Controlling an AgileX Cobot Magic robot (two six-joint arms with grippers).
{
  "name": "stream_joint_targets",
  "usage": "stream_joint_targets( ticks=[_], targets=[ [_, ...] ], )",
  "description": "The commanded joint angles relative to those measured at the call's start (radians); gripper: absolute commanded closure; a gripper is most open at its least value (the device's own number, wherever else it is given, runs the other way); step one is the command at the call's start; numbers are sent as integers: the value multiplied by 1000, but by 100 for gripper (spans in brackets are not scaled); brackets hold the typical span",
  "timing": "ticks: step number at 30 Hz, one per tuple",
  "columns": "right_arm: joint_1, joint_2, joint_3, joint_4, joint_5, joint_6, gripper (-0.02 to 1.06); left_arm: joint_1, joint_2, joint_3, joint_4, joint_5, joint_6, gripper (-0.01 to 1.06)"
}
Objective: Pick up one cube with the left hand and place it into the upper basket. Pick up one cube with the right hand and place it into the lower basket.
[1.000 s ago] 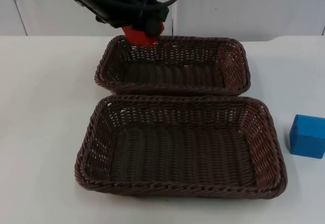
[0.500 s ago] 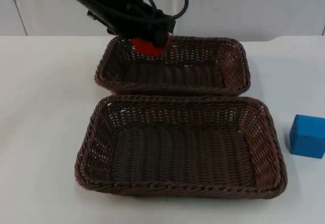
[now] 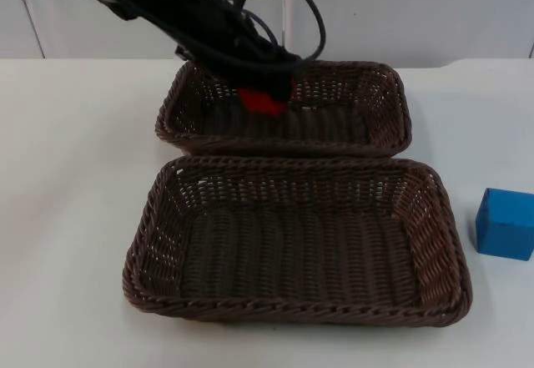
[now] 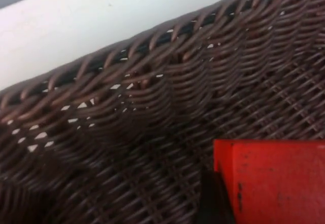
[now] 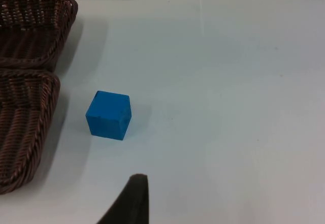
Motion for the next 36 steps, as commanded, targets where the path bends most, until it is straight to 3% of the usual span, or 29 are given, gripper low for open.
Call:
stream_joint_targets(
  ticks=[1, 14, 17, 22, 23, 27, 31, 36],
  targets=[
    [-6, -3, 2, -2, -6, -4, -1, -4, 13, -22, -14, -1, 2, 105],
    [-6, -3, 2, -2, -6, -4, -1, -4, 72, -24, 4, -27, 2, 104],
    [-6, -3, 2, -2, -6, -4, -1, -4, 72, -24, 0, -24, 2, 96],
    [-6, -3, 2, -2, -6, -4, -1, -4, 72, -24, 0, -22, 2, 65],
    [-6, -3, 2, -2, -6, -4, -1, -4, 72, -24, 0, -22, 2, 65],
    [-6, -3, 2, -2, -6, -4, -1, -4, 72, -24, -13, -21, 2, 41],
    [-6, -3, 2, -2, -6, -4, -1, -4, 68, -24, -14, 1, 2, 30],
    [-6, -3, 2, -2, -6, -4, -1, -4, 30, -24, -14, 31, 2, 28]
  ],
)
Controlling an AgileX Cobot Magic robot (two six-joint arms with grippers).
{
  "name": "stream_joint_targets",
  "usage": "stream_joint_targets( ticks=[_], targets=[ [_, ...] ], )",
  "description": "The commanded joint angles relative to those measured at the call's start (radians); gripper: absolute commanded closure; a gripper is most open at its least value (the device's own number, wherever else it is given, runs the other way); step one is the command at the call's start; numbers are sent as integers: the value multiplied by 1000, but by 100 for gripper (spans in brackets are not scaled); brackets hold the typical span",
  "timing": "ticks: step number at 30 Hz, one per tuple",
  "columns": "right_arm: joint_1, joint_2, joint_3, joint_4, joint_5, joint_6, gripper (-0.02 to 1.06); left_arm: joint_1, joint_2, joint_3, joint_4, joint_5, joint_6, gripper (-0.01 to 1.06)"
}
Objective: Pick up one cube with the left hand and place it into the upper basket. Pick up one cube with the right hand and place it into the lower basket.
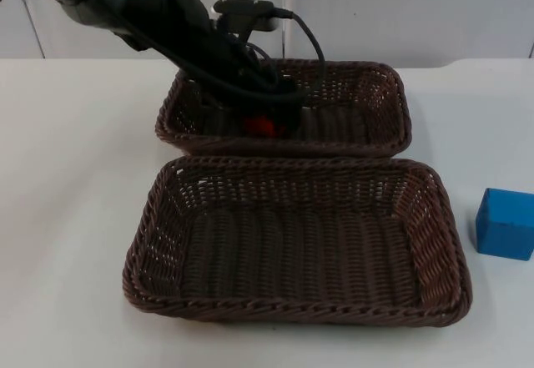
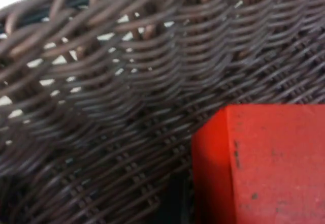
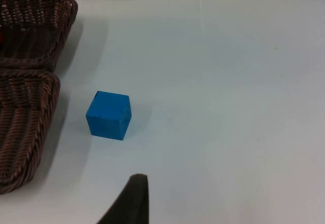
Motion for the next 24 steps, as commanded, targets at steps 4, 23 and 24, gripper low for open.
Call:
stream_joint_targets(
  ticks=[4, 23, 24],
  targets=[
    [-6, -3, 2, -2, -6, -4, -1, -2, -80, -4, -14, 44, 0, 28],
    [-6, -3, 2, -2, -6, -4, -1, -2, -304, -4, 45, 200, -2, 28],
    [-6, -3, 2, -2, -6, -4, -1, -2, -314, -4, 47, 205, -2, 28]
  ],
)
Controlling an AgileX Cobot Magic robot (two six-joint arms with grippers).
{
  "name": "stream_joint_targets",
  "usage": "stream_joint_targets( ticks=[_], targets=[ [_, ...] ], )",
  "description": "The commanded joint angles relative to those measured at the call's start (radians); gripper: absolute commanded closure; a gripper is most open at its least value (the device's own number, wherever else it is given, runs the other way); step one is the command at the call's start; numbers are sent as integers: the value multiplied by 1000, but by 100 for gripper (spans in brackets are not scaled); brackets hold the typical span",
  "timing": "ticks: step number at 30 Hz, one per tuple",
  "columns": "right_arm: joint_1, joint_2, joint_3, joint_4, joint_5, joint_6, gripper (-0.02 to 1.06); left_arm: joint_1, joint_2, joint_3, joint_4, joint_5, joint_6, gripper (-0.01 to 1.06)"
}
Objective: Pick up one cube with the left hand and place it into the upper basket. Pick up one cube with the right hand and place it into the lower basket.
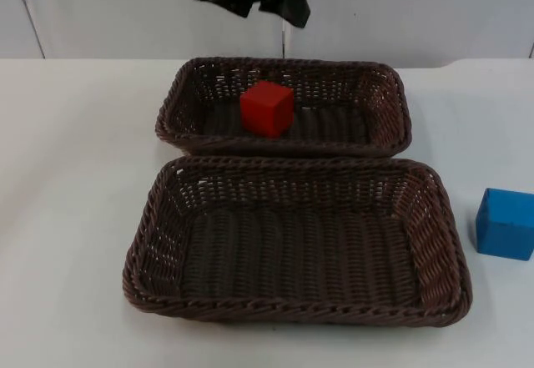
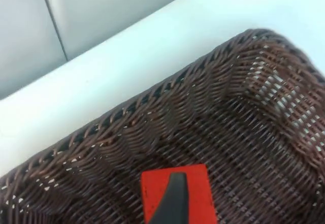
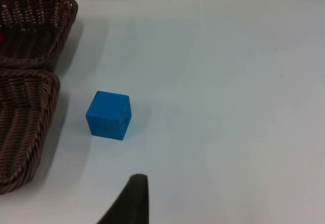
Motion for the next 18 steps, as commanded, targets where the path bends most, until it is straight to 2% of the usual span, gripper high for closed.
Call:
stream_joint_targets(
  ticks=[1, 4, 11, 18],
  targets=[
    [-6, -3, 2, -2, -6, -4, -1, -2, -40, -4, 16, 34, -2, 28],
    [-6, -3, 2, -2, -6, -4, -1, -2, -56, -4, 34, 48, -14, 28],
    [-6, -3, 2, -2, -6, -4, -1, -2, -115, -4, 170, 50, -192, 28],
    [-6, -3, 2, -2, -6, -4, -1, -2, -158, 1, 184, 84, -237, 28]
  ],
)
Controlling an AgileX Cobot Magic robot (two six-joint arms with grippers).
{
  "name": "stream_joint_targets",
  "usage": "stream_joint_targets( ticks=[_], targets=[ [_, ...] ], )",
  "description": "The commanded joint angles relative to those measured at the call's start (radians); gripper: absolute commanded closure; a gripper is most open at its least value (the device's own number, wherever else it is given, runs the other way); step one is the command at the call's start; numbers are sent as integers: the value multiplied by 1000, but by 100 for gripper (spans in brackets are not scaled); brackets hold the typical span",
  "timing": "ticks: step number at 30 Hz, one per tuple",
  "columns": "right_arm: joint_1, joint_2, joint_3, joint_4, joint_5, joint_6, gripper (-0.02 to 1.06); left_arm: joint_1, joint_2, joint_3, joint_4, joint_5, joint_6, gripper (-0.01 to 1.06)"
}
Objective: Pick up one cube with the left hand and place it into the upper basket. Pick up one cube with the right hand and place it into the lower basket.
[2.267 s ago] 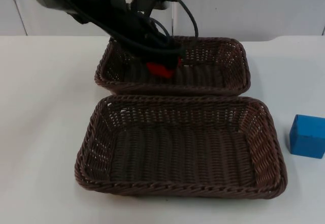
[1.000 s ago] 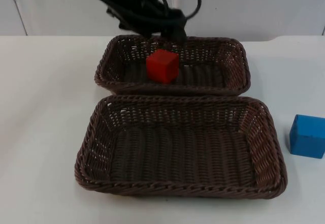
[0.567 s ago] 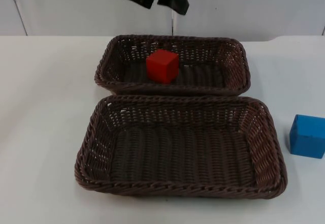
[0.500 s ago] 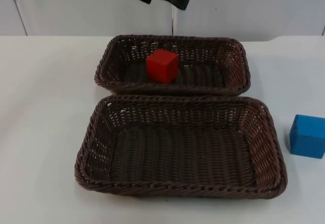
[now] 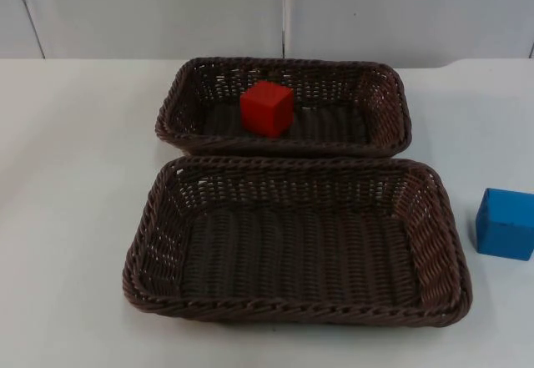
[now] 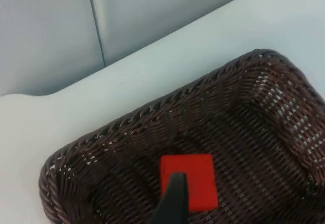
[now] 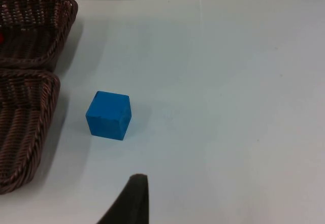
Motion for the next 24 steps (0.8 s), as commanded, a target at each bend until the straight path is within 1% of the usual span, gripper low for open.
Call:
stream_joint_targets(
  ticks=[1, 4, 8, 15, 20, 22, 24],
  targets=[
    [-6, -3, 2, -2, -6, -4, -1, -2, -30, 9, 8, 12, -24, 28],
    [-6, -3, 2, -2, -6, -4, -1, -2, -52, 20, 19, 15, -48, 28],
    [-6, -3, 2, -2, -6, -4, -1, -2, -86, 26, 32, 47, -70, 28],
    [-6, -3, 2, -2, -6, -4, -1, -2, -156, 26, 97, 71, -152, 28],
    [-6, -3, 2, -2, -6, -4, -1, -2, -187, 26, 113, 99, -161, 28],
    [-6, -3, 2, -2, -6, -4, -1, -2, -199, 33, 118, 102, -179, 28],
    [-6, -3, 2, -2, -6, -4, -1, -2, -225, 68, 120, 74, -180, 28]
  ],
)
